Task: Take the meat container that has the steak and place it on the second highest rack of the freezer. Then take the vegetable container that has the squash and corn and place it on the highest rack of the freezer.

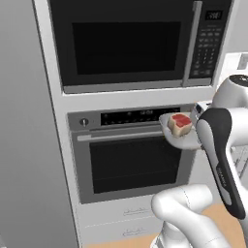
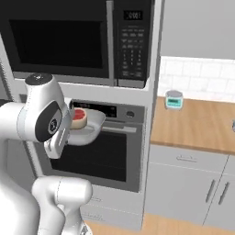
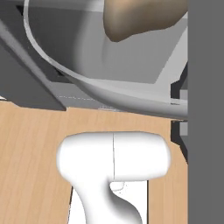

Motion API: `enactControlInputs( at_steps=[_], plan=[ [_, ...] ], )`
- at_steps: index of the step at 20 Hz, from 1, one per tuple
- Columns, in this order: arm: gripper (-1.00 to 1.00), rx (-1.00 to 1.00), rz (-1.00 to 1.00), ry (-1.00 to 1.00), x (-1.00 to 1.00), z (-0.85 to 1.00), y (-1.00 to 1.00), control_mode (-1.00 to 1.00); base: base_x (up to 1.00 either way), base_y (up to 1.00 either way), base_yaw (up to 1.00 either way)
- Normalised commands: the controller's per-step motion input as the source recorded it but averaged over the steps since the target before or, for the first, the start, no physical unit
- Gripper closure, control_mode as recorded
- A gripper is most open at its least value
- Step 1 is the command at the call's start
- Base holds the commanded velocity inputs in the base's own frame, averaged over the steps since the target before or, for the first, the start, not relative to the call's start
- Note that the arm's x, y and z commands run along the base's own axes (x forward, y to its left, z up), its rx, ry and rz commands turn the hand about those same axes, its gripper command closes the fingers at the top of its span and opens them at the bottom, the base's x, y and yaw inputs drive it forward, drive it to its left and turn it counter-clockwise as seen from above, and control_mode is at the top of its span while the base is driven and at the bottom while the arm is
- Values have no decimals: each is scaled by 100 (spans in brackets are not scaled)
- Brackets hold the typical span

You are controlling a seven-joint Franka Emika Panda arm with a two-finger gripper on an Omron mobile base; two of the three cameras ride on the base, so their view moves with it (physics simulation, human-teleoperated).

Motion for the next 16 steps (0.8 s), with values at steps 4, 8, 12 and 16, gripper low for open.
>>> enactControlInputs(
  at_steps=[4,8,12,16],
  plan=[
    [100,0,0,0,0,0,0,100,16,74,3],
    [100,0,0,0,0,0,0,100,18,75,2],
    [100,0,0,0,0,0,0,100,17,73,2],
    [100,0,0,0,0,0,0,100,20,72,2]
  ],
)
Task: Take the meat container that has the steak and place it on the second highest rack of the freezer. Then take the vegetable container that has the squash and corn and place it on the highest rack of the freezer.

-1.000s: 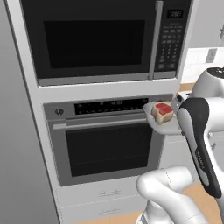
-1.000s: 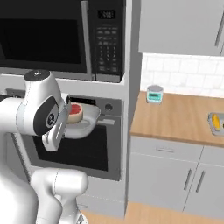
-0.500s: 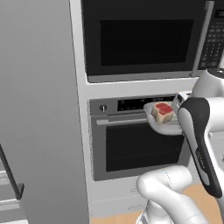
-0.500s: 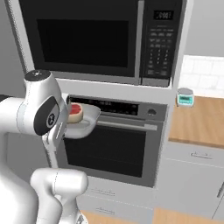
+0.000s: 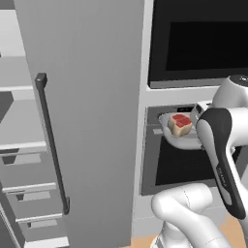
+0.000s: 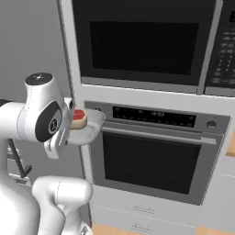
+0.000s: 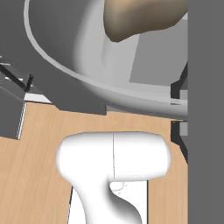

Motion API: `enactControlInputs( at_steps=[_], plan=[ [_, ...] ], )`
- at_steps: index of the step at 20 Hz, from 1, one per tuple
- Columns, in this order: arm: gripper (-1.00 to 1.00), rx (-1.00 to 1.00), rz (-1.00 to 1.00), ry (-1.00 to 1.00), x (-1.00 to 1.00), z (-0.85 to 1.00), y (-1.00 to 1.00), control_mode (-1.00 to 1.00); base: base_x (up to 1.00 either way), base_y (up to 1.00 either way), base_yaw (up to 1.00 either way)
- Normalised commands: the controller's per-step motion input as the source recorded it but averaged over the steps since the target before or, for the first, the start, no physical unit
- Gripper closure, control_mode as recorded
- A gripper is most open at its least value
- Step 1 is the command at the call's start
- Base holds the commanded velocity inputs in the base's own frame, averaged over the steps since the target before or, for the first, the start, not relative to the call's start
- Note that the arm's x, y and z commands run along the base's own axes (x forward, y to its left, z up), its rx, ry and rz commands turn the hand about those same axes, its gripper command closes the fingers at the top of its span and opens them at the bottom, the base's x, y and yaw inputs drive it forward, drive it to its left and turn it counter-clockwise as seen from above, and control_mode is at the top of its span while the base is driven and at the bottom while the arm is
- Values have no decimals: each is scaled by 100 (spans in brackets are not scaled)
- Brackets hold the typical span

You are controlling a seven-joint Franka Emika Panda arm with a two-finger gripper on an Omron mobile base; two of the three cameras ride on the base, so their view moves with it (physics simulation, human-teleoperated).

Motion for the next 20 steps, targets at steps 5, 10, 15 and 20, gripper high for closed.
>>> enactControlInputs(
  at_steps=[5,10,15,20],
  plan=[
    [100,0,0,0,0,0,0,100,20,63,3],
    [100,0,0,0,0,0,0,100,23,61,4],
    [100,0,0,0,0,0,0,100,24,59,5],
    [100,0,0,0,0,0,0,100,25,62,5]
  ],
)
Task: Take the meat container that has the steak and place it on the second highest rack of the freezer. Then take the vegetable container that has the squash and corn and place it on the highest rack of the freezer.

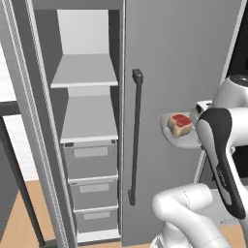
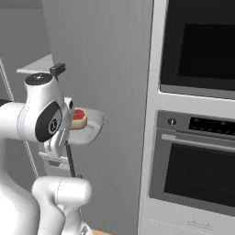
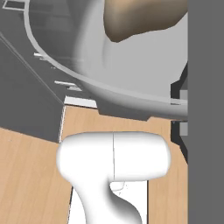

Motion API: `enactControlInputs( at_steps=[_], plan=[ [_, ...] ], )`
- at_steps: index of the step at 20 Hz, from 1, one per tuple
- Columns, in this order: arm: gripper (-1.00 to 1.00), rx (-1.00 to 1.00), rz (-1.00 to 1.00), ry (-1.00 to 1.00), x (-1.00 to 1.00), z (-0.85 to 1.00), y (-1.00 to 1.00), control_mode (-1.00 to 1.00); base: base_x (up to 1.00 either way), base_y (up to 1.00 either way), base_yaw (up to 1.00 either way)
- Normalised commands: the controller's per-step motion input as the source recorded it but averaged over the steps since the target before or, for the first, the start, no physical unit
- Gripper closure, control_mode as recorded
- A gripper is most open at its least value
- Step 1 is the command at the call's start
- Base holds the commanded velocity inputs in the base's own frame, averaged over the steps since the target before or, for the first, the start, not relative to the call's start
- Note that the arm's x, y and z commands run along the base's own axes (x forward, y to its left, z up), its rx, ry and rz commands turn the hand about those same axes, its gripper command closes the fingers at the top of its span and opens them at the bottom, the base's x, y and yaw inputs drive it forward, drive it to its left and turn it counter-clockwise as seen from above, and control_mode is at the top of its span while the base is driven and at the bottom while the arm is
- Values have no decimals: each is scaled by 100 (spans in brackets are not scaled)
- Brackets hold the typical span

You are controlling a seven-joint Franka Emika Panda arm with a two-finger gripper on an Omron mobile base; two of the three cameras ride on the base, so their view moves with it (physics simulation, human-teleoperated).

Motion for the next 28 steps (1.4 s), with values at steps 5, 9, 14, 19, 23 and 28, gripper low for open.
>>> enactControlInputs(
  at_steps=[5,9,14,19,23,28],
  plan=[
    [100,0,0,0,0,0,0,100,28,63,5],
    [100,0,0,0,0,0,0,100,26,53,5],
    [100,0,0,0,0,0,0,100,29,22,6],
    [100,0,0,0,0,0,0,100,44,14,5],
    [100,0,0,0,0,0,0,100,45,17,5],
    [100,0,0,0,0,0,0,100,41,26,4]
  ],
)
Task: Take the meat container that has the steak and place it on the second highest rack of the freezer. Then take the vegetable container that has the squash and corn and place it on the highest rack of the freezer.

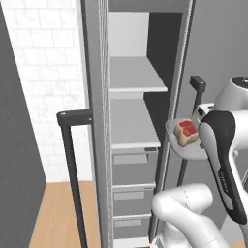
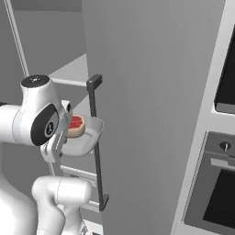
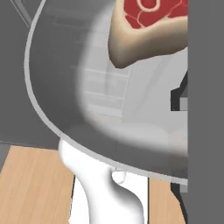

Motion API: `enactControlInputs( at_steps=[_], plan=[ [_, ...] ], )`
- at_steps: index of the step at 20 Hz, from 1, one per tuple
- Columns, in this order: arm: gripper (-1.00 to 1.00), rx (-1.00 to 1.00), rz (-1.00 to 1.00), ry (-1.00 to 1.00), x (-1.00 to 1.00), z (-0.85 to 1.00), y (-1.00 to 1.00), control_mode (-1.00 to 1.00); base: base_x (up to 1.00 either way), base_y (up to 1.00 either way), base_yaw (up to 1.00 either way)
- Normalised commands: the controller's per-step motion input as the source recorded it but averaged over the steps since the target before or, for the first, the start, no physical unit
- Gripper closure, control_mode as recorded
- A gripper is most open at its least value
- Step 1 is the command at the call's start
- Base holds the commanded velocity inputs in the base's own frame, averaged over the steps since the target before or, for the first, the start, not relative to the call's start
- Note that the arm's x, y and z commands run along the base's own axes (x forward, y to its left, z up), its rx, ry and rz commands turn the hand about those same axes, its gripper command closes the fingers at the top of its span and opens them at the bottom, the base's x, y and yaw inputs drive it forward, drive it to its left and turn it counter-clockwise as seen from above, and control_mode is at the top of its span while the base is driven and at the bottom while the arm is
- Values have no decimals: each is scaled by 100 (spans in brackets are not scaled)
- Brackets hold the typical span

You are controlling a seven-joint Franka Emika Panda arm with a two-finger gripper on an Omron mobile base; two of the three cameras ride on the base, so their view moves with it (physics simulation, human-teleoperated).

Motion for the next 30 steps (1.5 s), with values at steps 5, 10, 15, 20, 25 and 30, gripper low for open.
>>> enactControlInputs(
  at_steps=[5,10,15,20,25,30],
  plan=[
    [100,0,0,0,0,0,0,100,23,32,3],
    [100,0,0,0,0,0,0,100,1,41,3],
    [100,0,0,0,0,0,0,100,0,52,2],
    [100,0,0,0,0,0,0,100,0,61,3],
    [100,0,0,0,0,0,0,100,0,42,3],
    [100,0,0,0,0,0,0,100,0,8,2]
  ],
)
